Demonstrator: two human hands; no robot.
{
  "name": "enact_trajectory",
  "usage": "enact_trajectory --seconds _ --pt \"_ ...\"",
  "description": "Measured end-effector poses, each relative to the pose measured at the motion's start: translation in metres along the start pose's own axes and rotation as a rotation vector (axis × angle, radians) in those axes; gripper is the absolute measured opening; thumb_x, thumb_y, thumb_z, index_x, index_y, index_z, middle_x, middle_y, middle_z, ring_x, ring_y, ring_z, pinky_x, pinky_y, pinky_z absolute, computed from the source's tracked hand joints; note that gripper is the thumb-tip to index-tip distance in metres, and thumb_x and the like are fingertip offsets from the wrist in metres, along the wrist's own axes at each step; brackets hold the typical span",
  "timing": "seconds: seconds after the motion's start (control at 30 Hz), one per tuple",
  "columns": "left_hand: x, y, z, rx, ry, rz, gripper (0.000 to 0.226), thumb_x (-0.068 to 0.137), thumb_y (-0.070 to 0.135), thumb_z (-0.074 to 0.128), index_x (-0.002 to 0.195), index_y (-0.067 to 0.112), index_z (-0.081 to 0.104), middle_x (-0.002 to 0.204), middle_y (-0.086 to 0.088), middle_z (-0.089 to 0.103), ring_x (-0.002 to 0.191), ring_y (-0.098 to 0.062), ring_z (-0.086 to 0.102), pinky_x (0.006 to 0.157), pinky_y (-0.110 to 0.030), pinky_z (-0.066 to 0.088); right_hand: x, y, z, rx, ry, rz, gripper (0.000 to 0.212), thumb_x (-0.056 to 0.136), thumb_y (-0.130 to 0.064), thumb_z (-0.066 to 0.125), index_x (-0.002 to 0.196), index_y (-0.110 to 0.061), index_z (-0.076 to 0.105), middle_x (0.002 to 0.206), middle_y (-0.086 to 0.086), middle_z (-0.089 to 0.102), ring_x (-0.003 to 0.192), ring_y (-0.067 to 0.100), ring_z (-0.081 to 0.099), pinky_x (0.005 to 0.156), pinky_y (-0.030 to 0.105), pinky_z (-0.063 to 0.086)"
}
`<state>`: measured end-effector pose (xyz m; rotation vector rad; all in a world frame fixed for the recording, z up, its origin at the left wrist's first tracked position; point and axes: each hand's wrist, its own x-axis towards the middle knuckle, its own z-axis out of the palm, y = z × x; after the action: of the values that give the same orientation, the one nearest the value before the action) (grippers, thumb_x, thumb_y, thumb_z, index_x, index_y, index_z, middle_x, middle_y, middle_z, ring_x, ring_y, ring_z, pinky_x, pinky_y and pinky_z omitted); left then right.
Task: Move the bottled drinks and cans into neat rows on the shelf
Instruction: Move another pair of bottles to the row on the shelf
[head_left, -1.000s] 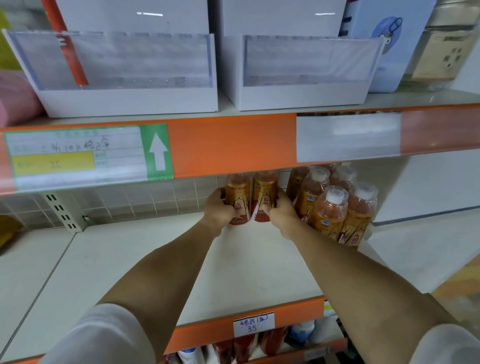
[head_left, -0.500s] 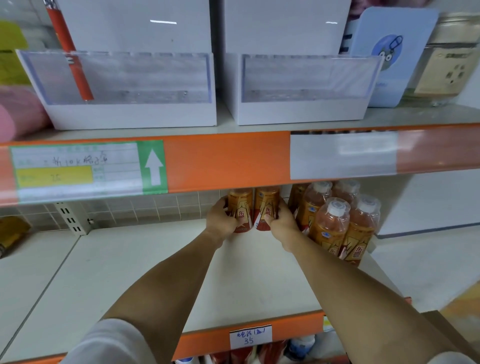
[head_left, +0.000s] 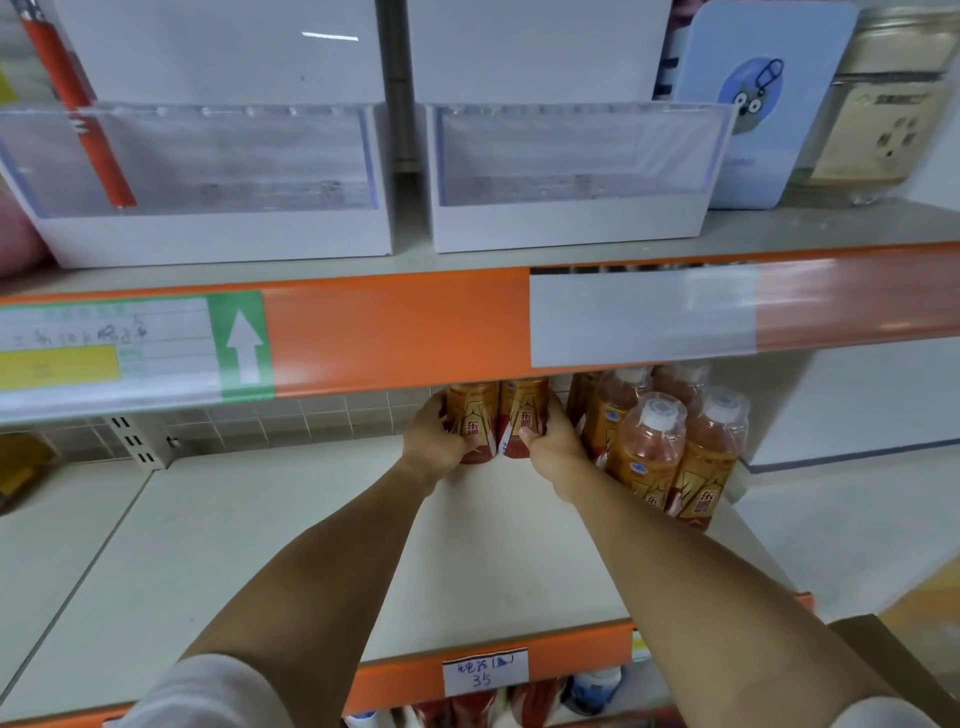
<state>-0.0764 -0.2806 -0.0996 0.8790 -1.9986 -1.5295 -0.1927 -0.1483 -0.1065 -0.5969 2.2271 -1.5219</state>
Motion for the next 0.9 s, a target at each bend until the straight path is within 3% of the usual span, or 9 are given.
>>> enact_trajectory --seconds 0.3,0.43,0.53,0.7,0.8,0.9 --pt "-0.004 0.004 0.002 0.005 0.020 -0.002 0.067 0.074 -0.003 0.082 0.134 0.013 0.055 0.126 -0.003 0.067 0.120 -0.025 0.061 0.101 -0.046 0.054 -0.003 -0.005 0.000 -0.002 0.002 0.027 0.060 0.101 -0.014 0.051 0.152 -0.037 0.030 0.148 -0.001 0.049 0.138 0.029 0.044 0.105 0.043 0.039" --pt "-0.010 0.012 0.003 0.019 -0.011 -0.010 0.069 0.074 -0.003 0.080 0.136 0.015 0.054 0.122 -0.001 0.067 0.117 -0.023 0.061 0.097 -0.037 0.055 -0.005 -0.007 0.000 0.000 0.010 0.033 0.055 0.099 -0.011 0.054 0.148 -0.031 0.039 0.142 0.000 0.055 0.133 0.028 0.050 0.104 0.040 0.040" --pt "-0.019 0.019 0.005 0.125 -0.008 0.006 0.056 0.080 0.008 0.077 0.131 0.018 0.056 0.115 0.003 0.066 0.112 -0.021 0.062 0.098 -0.035 0.053 -0.009 -0.006 -0.003 -0.062 -0.001 0.040 0.042 0.098 -0.014 0.056 0.139 -0.024 0.051 0.133 0.004 0.062 0.126 0.030 0.055 0.106 0.045 0.045" --pt "-0.045 0.022 -0.001 0.338 -0.058 0.035 0.054 0.088 0.021 0.073 0.137 0.019 0.050 0.110 0.005 0.063 0.106 -0.020 0.061 0.086 -0.024 0.047 -0.026 -0.007 -0.010 -0.180 -0.028 0.013 0.032 0.098 -0.027 0.058 0.129 -0.018 0.058 0.125 0.006 0.065 0.117 0.031 0.060 0.087 0.031 0.043" --pt "-0.061 0.024 -0.007 0.580 -0.121 0.054 0.061 0.093 0.035 0.064 0.148 0.025 0.039 0.129 -0.004 0.063 0.115 -0.026 0.059 0.098 -0.036 0.049 -0.037 -0.016 -0.012 -0.285 -0.018 -0.003 0.034 0.098 -0.037 0.053 0.126 -0.019 0.058 0.125 0.008 0.065 0.117 0.034 0.059 0.097 0.038 0.046" --pt "-0.076 0.028 -0.015 0.927 -0.217 0.130 0.071 0.098 0.049 0.051 0.159 0.026 0.022 0.163 -0.004 0.032 0.149 -0.031 0.029 0.119 -0.043 0.031 -0.052 -0.027 -0.011 -0.414 -0.027 -0.031 0.040 0.098 -0.043 0.049 0.129 -0.019 0.057 0.128 0.012 0.063 0.119 0.035 0.057 0.105 0.046 0.043"
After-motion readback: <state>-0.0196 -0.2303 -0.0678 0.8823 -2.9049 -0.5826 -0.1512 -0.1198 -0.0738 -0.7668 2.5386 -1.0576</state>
